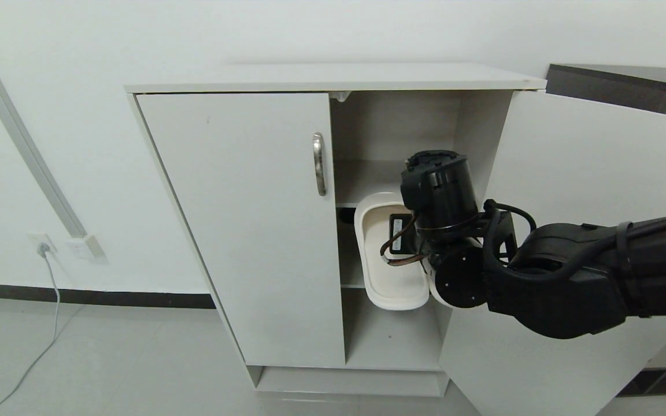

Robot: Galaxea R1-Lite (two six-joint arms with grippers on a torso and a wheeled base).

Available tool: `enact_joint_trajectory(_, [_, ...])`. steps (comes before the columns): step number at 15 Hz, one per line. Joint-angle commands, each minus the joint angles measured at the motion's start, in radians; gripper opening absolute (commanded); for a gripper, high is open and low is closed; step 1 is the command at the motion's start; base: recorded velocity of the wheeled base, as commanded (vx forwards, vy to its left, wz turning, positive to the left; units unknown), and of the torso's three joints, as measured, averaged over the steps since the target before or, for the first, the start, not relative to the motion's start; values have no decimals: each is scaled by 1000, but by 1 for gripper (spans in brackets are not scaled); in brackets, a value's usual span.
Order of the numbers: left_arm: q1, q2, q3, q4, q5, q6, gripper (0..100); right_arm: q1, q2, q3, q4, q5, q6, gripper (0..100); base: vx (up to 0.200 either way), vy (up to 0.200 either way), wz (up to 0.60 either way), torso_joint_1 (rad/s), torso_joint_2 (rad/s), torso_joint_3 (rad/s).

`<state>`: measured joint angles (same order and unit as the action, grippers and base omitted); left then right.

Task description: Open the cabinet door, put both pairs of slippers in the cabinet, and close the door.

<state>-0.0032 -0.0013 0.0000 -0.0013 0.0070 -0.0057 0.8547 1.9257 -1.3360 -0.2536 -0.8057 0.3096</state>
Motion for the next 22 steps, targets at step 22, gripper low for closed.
enact_joint_trajectory(22, [0,1,0,0,2,-5,0,-83,127,-173,-1,66,-73,0,82,0,0,0,2,1])
